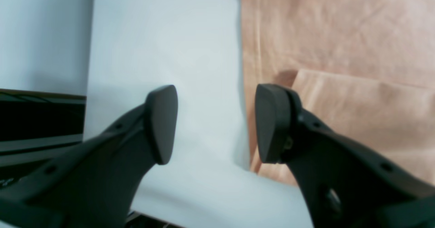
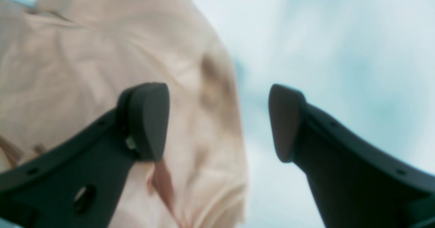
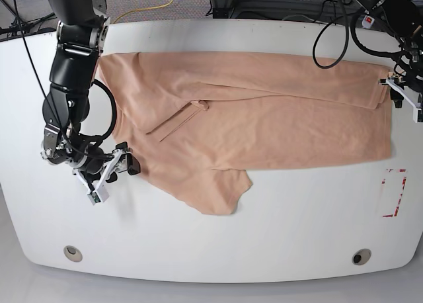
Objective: Fold the T-shirt properly
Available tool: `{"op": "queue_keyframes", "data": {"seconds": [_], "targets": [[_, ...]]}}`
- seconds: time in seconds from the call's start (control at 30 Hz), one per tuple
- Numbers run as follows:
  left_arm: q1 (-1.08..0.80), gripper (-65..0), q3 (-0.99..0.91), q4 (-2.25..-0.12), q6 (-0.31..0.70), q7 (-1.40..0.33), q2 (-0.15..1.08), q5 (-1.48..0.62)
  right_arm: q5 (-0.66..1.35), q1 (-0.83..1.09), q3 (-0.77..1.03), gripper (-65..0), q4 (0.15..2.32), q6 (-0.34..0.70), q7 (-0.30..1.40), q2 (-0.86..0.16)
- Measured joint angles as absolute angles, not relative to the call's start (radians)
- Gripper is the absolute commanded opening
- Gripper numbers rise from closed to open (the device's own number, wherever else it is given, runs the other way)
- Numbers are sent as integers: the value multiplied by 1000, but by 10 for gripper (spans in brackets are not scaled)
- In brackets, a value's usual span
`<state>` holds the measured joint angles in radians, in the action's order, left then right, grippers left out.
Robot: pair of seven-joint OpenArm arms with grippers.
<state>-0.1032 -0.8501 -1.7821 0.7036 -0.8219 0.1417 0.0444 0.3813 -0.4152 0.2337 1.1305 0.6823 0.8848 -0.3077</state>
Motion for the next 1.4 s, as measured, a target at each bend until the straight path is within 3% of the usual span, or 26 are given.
{"op": "queue_keyframes", "data": {"seconds": [0.2,0.4,0.67,0.83,1.13,1.27,1.4], "targets": [[-105,-318,-849,-1782,704,-822,142,47,370,-506,158,-214,876,673,731,-360],[-105,-319,-849,-1782,704,-822,142,49,370,-557,68,-214,688,673,595,-344],[-105,-314,-845,-1782,704,-822,152,52,375,-567,51,-220,648,670,557,-290],[-57,-303,-846,-1781,704,-826,172,63,377,-568,50,-365,648,674,554,-245],[36,-125,-760,-1712,685,-825,215,61,371,-592,51,-644,646,670,557,-239],[102,-111,-704,-1601,547,-820,236,56,371,-595,47,-650,646,673,561,-231],[191,-111,-663,-1439,505,-812,273,51,369,-600,48,-650,646,670,562,-241]]}}
